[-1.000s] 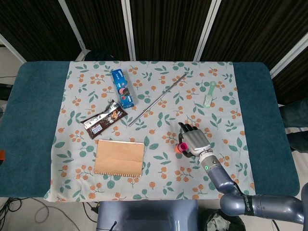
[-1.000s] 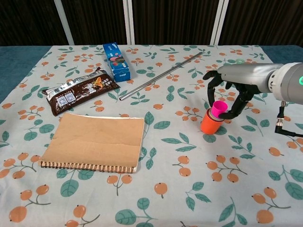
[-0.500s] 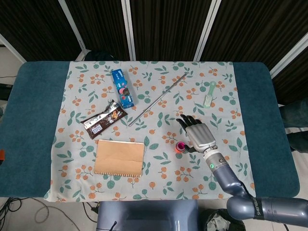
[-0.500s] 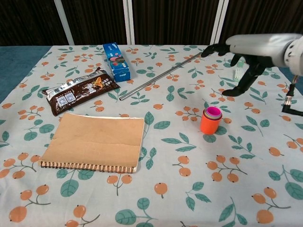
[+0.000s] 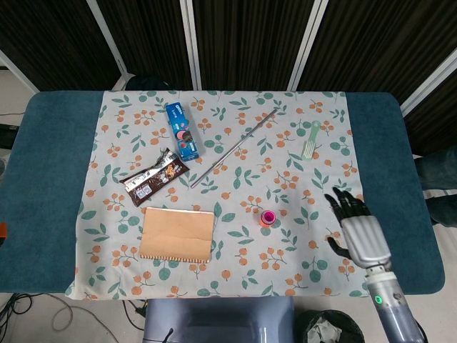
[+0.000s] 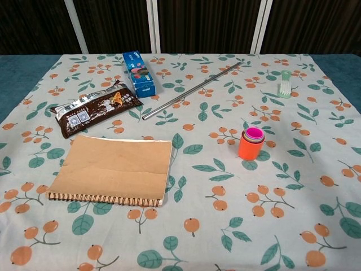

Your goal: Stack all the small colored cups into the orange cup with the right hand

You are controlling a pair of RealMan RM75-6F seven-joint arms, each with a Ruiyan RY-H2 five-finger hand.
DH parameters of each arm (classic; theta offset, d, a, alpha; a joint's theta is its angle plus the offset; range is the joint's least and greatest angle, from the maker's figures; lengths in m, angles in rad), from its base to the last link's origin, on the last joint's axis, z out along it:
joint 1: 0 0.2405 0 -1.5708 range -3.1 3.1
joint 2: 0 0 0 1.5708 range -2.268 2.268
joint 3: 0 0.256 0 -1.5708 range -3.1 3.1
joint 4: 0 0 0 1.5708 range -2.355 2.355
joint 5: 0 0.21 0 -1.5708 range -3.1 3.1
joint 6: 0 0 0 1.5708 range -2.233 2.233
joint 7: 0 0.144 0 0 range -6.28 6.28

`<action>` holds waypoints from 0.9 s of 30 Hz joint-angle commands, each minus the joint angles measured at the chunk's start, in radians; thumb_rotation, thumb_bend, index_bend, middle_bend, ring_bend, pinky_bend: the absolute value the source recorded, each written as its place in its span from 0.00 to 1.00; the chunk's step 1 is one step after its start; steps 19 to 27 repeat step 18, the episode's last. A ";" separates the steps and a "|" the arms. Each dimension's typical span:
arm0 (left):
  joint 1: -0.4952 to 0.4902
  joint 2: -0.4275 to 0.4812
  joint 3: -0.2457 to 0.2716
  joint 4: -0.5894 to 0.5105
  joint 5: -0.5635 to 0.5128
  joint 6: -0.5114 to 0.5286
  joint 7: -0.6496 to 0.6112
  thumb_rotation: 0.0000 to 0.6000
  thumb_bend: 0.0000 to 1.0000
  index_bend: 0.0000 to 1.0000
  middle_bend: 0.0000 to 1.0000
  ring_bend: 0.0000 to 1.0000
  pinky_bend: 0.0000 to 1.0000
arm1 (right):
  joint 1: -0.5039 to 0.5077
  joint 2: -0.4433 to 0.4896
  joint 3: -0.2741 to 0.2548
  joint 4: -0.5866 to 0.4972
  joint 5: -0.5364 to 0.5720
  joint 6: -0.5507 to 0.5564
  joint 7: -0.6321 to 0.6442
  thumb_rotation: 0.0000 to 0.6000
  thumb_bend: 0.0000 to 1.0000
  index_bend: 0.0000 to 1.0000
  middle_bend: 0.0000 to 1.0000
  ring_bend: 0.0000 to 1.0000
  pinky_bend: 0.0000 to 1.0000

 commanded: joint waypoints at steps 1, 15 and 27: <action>0.001 0.001 0.001 0.000 0.001 0.001 0.000 1.00 0.36 0.13 0.03 0.00 0.04 | -0.148 -0.045 -0.072 0.131 -0.107 0.156 0.043 1.00 0.36 0.08 0.00 0.02 0.14; 0.004 0.000 0.005 0.007 0.005 0.006 0.013 1.00 0.36 0.13 0.03 0.00 0.04 | -0.244 -0.078 -0.019 0.313 -0.134 0.232 0.164 1.00 0.36 0.08 0.00 0.02 0.13; 0.004 -0.003 0.010 0.008 0.012 0.008 0.024 1.00 0.36 0.13 0.03 0.00 0.04 | -0.249 -0.073 -0.013 0.317 -0.132 0.211 0.182 1.00 0.36 0.08 0.00 0.02 0.13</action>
